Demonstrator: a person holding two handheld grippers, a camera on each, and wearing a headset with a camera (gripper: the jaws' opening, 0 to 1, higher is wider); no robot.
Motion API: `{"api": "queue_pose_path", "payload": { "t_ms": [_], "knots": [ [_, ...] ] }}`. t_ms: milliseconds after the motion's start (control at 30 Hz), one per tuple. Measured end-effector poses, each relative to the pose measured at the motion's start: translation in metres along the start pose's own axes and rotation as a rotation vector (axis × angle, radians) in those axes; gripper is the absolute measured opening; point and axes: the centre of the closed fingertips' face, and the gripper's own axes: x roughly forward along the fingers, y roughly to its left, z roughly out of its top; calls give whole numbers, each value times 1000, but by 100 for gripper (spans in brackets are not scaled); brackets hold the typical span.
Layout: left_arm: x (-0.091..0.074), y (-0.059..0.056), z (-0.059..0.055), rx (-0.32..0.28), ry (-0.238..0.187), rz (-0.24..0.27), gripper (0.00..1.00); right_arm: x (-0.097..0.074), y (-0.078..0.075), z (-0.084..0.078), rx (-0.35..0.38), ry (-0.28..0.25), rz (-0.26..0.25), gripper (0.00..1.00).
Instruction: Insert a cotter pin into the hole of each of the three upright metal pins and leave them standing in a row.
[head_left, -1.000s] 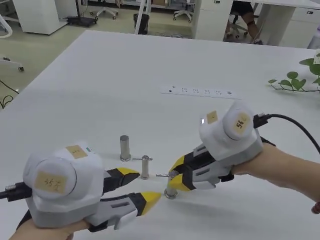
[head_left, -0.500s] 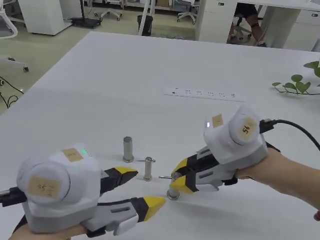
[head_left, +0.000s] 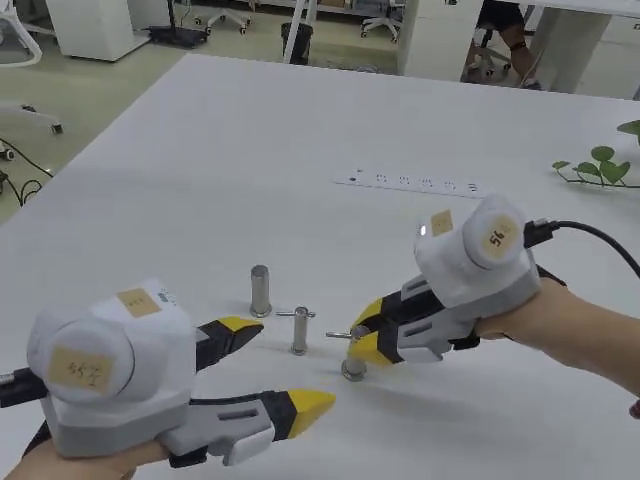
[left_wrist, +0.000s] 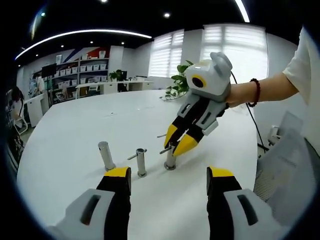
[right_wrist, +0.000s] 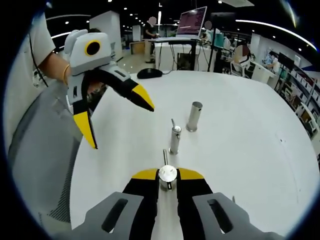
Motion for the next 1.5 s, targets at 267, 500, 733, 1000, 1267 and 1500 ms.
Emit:
{"api": "queue_pose_path", "payload": {
  "t_ms": [267, 500, 733, 1000, 1267, 1500],
  "knots": [
    [0, 2, 0, -7, -6, 6, 67, 0, -9, -1, -3, 14, -10, 14],
    [1, 1, 1, 12, -12, -1, 70, 0, -14, -2, 2, 18, -2, 14],
    [1, 0, 1, 15, -13, -3, 72, -1, -16, -3, 17, 16, 16, 14],
    [1, 0, 1, 15, -11, 0, 74, -1, -13, -2, 22, -7, 29, 15],
    [1, -1, 0, 15, -9, -1, 74, 0, -12, -1, 20, -18, 28, 15],
    [1, -1, -1, 20, -2, -1, 73, 0, -13, 0, 23, -19, 24, 15]
  ]
}}
